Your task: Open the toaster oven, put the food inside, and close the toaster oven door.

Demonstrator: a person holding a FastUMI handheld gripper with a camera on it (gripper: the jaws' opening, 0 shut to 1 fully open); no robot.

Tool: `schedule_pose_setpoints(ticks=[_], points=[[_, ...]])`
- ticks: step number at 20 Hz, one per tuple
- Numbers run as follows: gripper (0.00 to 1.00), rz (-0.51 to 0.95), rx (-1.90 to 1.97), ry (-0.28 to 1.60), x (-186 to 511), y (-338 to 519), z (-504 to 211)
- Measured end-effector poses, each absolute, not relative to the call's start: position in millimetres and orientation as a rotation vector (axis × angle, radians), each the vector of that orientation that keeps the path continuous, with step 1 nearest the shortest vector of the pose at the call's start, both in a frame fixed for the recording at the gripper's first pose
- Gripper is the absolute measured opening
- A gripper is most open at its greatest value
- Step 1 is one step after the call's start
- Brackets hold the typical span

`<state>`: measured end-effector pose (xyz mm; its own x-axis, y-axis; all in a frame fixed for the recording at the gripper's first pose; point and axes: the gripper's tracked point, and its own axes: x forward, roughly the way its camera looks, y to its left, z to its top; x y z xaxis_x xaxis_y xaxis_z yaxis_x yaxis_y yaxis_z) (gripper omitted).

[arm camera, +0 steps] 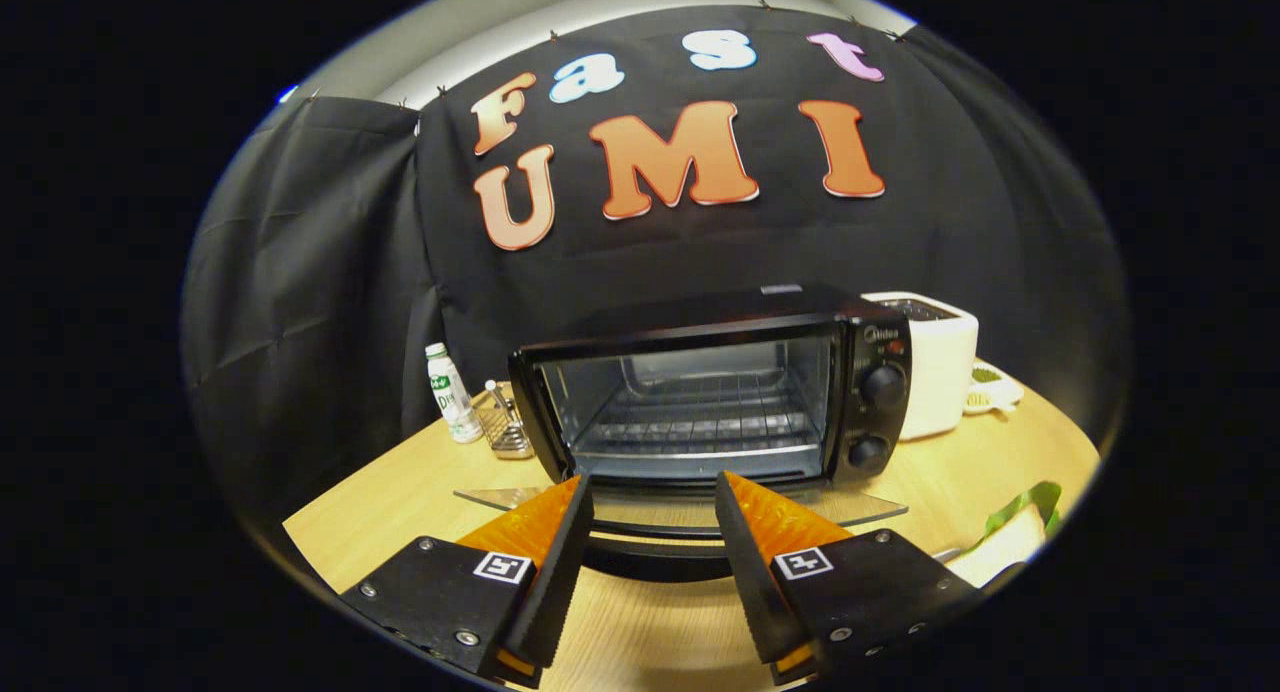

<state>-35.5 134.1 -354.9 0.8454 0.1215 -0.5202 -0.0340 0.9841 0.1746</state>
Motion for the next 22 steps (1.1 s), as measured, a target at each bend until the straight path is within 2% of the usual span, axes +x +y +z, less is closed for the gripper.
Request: schedule_pose_setpoints(ticks=[11,18,20,22], points=[[0.73,0.083,0.18,0.76,-72.1,125.6,-426.4],[0.71,0.121,0.202,0.788,-78.6,117.3,-412.3],[0.78,0.141,0.201,0.781,-81.3,109.8,-394.1],[0.79,0.163,0.206,0.767,-84.3,99.1,-370.2]])
